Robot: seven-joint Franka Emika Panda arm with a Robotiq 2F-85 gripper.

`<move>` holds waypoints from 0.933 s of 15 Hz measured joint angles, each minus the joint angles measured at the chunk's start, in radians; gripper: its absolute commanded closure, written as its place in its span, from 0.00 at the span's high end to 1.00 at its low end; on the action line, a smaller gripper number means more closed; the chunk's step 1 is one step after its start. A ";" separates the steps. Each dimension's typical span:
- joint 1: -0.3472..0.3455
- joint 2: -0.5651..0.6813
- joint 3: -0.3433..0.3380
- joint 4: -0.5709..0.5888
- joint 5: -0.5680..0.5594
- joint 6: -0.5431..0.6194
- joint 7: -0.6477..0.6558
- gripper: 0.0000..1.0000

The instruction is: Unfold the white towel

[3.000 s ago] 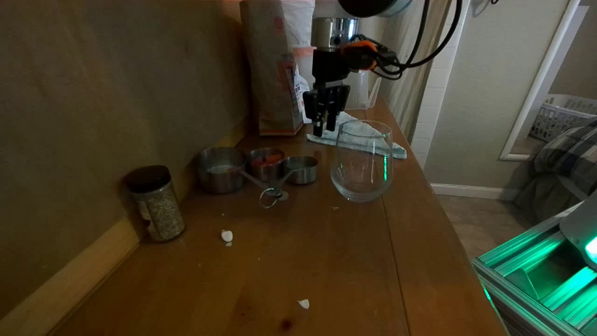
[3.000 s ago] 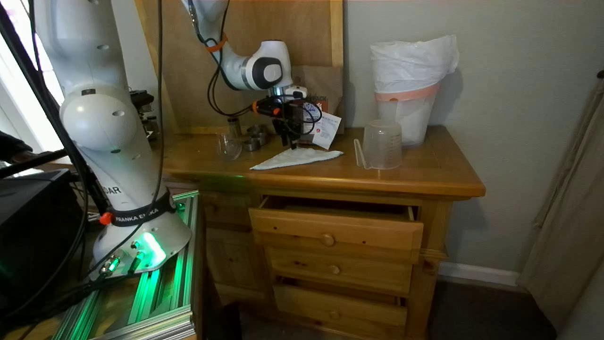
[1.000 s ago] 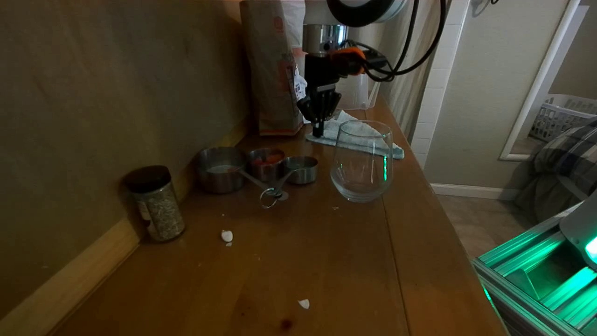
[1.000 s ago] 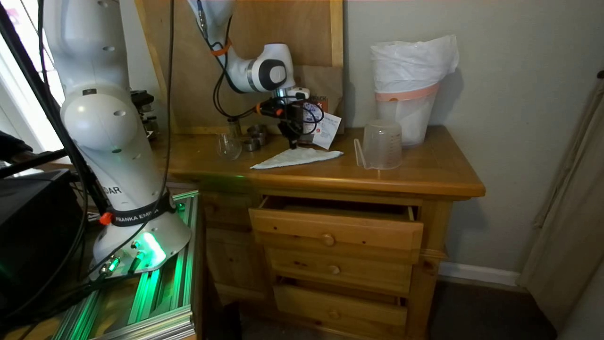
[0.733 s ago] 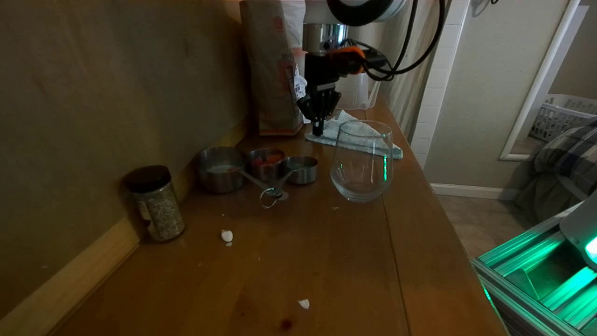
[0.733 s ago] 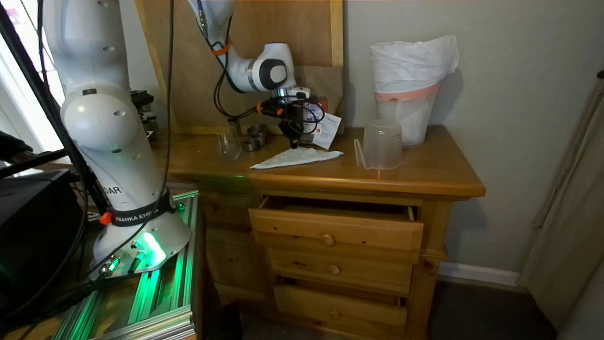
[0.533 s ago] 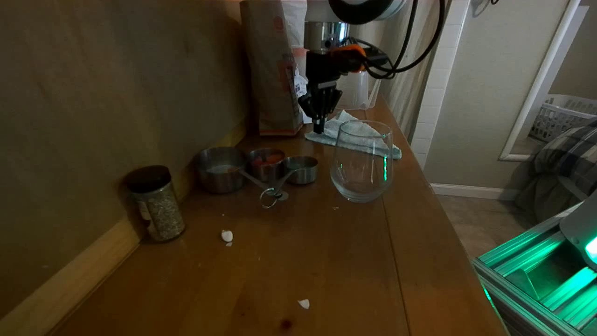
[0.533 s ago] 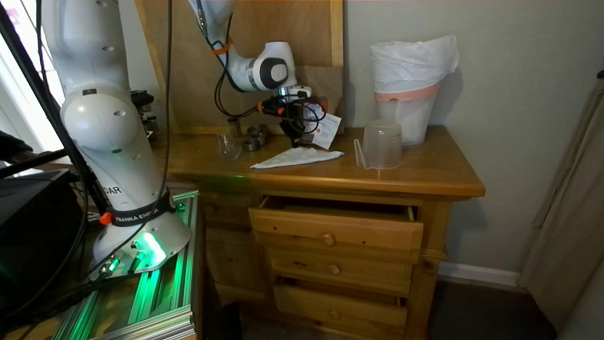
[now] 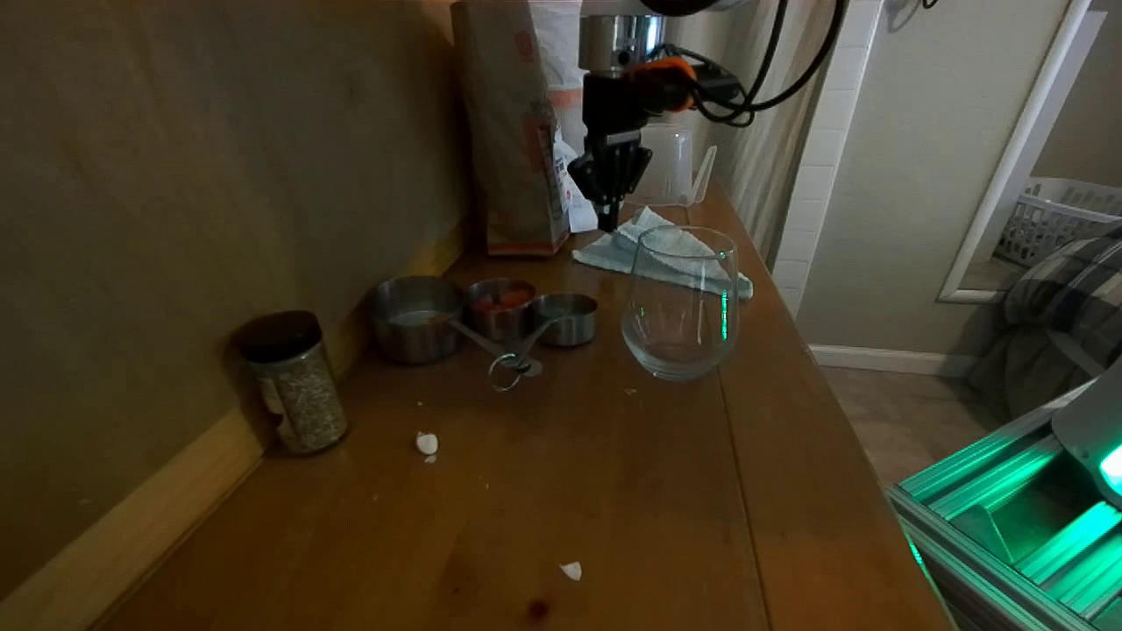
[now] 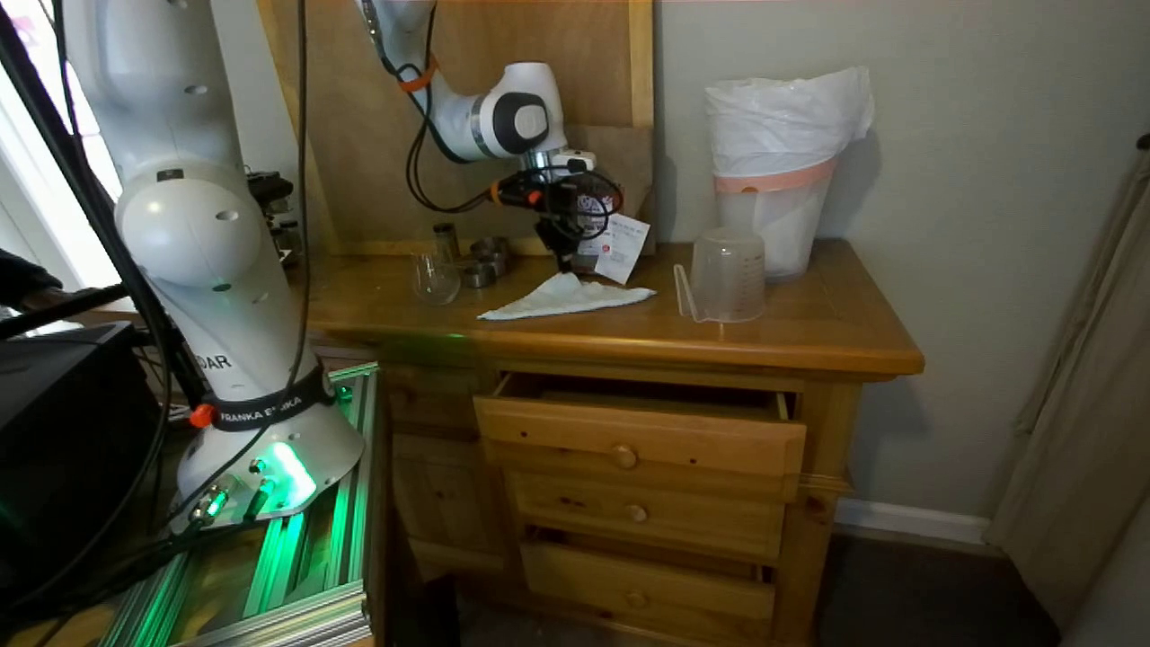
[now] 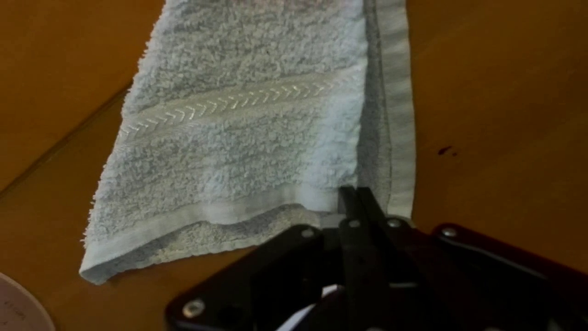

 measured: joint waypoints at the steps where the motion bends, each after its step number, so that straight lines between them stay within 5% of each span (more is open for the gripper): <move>1: 0.000 -0.007 0.000 0.000 -0.001 -0.010 0.006 0.02; 14: -0.026 -0.049 -0.034 -0.012 -0.179 -0.109 0.290 0.02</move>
